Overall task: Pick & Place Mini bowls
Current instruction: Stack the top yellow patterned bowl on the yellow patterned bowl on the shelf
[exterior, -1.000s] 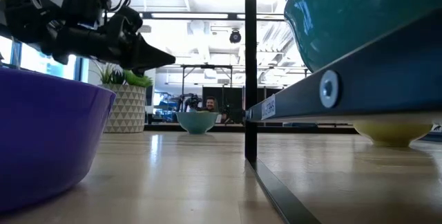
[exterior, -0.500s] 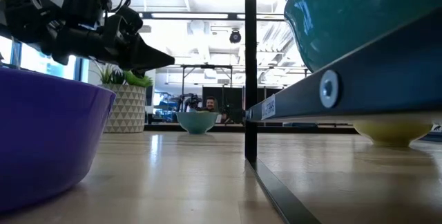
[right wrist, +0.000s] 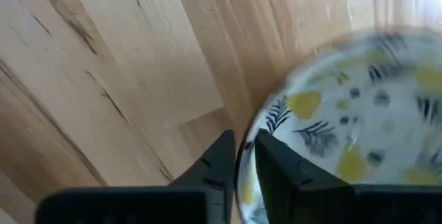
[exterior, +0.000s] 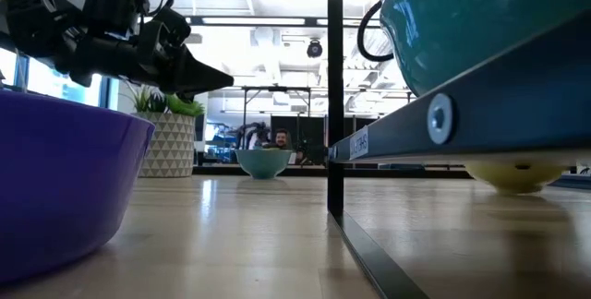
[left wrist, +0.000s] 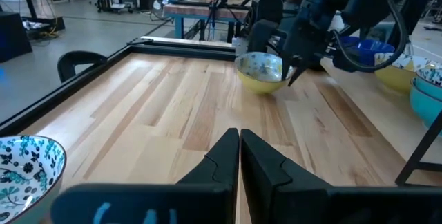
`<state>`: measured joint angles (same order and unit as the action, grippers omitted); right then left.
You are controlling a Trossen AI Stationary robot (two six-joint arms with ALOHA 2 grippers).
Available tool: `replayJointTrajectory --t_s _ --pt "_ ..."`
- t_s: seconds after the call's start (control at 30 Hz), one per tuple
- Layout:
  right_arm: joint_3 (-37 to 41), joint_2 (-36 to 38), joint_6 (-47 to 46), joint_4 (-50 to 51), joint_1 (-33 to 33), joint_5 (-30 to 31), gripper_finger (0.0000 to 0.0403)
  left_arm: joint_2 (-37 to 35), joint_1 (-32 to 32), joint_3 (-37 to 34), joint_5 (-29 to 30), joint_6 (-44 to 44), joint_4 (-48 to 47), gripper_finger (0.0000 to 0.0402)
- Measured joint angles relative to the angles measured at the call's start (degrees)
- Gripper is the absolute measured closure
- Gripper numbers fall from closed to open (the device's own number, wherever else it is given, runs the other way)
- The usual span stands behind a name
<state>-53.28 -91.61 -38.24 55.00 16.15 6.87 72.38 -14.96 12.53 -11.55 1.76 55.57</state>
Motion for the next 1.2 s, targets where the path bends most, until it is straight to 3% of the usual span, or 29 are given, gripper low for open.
replayJointTrajectory --t_s 0.17,0.57,0.8,1.0,1.2 --pt "-0.75 0.24 2.35 -0.53 -0.14 -0.55 0.0393 0.00 0.00 0.00 0.09 0.00 -0.01 0.0390" --pt "-4.13 0.33 3.97 -4.49 1.19 -11.57 0.0378 0.00 0.00 0.02 0.13 -0.42 -0.03 0.0390" --pt "-4.47 0.17 1.80 -7.18 2.53 -15.86 0.0298 0.00 0.00 0.02 0.15 -0.42 -0.07 0.0390" --pt "-9.25 2.67 2.55 -2.22 1.35 -16.09 0.0227 0.00 0.00 0.04 0.17 -0.42 -0.07 0.0390" --pt "-7.95 12.07 6.17 3.56 -5.04 -10.32 0.0216 0.02 0.00 0.04 0.11 -0.42 -0.06 0.0390"
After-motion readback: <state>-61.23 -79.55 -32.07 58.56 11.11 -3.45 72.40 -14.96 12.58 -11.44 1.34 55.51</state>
